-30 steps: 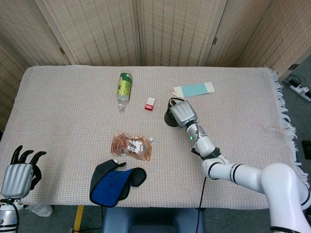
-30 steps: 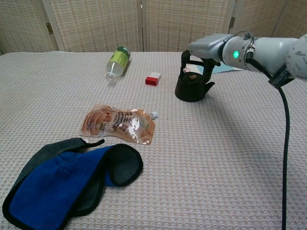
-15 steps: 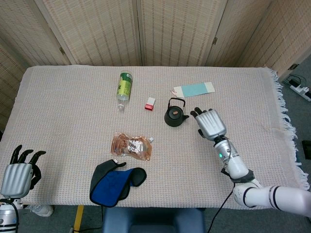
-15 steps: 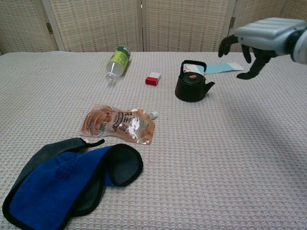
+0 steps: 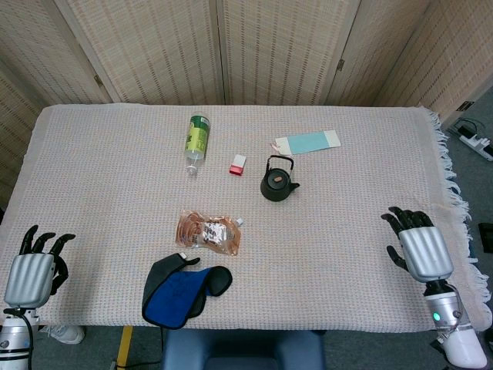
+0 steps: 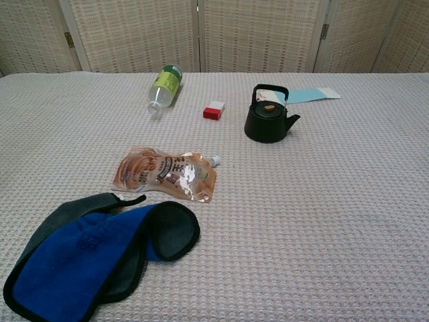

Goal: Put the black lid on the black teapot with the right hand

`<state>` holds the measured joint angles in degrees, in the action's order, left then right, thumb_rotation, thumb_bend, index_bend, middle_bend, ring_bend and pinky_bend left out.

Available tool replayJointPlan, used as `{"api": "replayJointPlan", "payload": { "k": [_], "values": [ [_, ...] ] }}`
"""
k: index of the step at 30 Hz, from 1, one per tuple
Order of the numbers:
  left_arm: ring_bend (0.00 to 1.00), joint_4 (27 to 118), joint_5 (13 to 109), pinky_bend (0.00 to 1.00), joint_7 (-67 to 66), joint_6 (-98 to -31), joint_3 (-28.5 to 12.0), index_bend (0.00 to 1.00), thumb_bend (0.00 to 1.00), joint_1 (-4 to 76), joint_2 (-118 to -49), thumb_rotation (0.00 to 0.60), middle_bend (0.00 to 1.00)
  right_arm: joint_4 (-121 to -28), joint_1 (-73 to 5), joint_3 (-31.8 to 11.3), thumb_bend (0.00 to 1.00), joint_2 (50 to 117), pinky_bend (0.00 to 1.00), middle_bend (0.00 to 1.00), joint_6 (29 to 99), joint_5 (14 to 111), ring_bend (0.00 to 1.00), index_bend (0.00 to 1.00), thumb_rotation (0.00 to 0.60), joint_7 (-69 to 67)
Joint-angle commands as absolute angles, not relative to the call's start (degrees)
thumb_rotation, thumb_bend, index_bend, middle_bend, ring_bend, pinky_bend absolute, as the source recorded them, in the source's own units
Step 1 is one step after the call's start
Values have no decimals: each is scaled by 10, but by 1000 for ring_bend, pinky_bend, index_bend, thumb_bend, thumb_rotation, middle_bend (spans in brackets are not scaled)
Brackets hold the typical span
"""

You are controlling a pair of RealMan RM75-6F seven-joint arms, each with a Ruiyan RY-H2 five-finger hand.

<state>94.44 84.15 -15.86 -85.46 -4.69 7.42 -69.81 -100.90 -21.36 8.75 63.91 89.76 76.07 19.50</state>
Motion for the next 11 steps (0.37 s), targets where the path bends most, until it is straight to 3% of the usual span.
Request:
{"api": "replayJointPlan", "payload": {
  "k": [1,11],
  "values": [
    [184,951,833,53,-165,-850,-51,236,507,77,-695,600,190,-996,-170,105,327,631,221,227,931,798,231,251,600,165],
    [160,967,793,49,-190,-841,-63,172,506,80,-695,600,161,-974,-118,91,327,637,218,225,936,821,231,251,600,128]
  ]
}}
